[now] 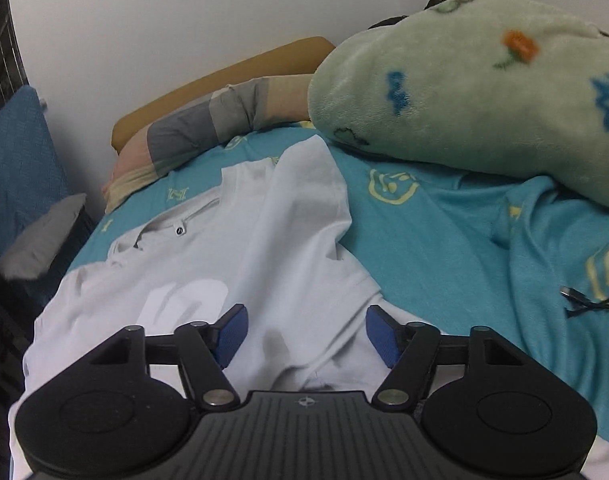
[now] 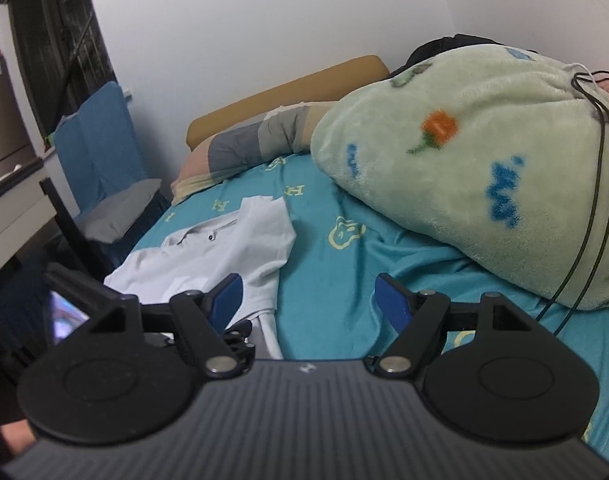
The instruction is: Fold clothes
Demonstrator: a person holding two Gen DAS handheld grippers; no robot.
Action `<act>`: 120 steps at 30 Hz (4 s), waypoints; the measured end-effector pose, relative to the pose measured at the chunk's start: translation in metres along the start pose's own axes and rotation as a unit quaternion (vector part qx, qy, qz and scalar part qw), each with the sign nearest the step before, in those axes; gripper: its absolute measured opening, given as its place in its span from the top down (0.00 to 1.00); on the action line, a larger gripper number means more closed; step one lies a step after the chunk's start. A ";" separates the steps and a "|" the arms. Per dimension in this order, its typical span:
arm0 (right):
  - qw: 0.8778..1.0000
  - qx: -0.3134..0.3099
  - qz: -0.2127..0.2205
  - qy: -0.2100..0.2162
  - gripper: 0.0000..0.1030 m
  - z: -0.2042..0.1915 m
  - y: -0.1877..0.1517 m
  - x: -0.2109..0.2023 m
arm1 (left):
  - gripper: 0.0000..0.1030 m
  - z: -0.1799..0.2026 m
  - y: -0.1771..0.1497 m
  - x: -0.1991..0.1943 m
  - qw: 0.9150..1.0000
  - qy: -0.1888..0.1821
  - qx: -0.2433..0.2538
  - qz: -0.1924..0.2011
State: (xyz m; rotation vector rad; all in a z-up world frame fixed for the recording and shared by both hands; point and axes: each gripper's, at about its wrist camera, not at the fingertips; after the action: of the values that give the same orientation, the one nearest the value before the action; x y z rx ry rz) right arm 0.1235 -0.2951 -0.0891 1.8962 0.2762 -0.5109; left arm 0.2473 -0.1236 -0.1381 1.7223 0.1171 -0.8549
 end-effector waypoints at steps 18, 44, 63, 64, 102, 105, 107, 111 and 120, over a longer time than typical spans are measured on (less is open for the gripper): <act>0.999 0.018 -0.028 -0.021 0.27 0.011 -0.007 0.008 | 0.99 -0.154 0.075 -0.004 0.945 -0.016 -0.316 0.085; 0.991 -0.020 -0.106 0.076 0.28 -0.018 -0.033 0.019 | 0.32 -0.136 -0.035 -0.148 0.935 0.028 -0.346 -0.074; 0.986 0.015 -0.149 0.073 0.28 -0.005 -0.079 -0.118 | 0.45 -0.040 -0.152 -0.188 0.832 -0.256 -0.439 -0.225; 0.988 0.017 -0.141 0.067 0.27 -0.004 -0.078 -0.121 | 0.45 -0.033 -0.156 -0.184 0.827 -0.259 -0.439 -0.236; 0.987 -0.005 -0.152 0.056 0.27 -0.013 -0.087 -0.103 | 0.84 -0.067 -0.125 -0.241 0.909 -0.024 -0.280 -0.306; 0.988 -0.013 -0.143 0.059 0.27 -0.017 -0.086 -0.107 | 0.44 -0.061 -0.111 -0.247 0.929 -0.024 -0.254 -0.269; 0.989 -0.019 -0.130 0.061 0.27 -0.020 -0.085 -0.111 | 0.30 -0.054 -0.099 -0.250 0.941 -0.020 -0.242 -0.236; 0.993 -0.027 -0.097 0.068 0.28 -0.024 -0.080 -0.120 | 0.23 -0.047 -0.078 -0.252 0.957 -0.013 -0.233 -0.172; 0.993 -0.054 -0.075 0.073 0.27 -0.033 -0.060 -0.109 | 0.09 -0.059 -0.067 -0.261 0.971 0.004 -0.229 -0.064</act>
State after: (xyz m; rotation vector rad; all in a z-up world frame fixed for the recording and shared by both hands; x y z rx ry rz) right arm 0.0097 -0.2369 -0.0773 1.8181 0.5358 -0.4487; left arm 0.0520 0.0410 -0.0324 1.2940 0.4032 -0.8380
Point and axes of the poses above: each gripper's, at about its wrist camera, not at the fingertips, and x roughly the way its jaws point, z to its right, y to its top, and after that the axes turned 4 degrees about -y, right-handed
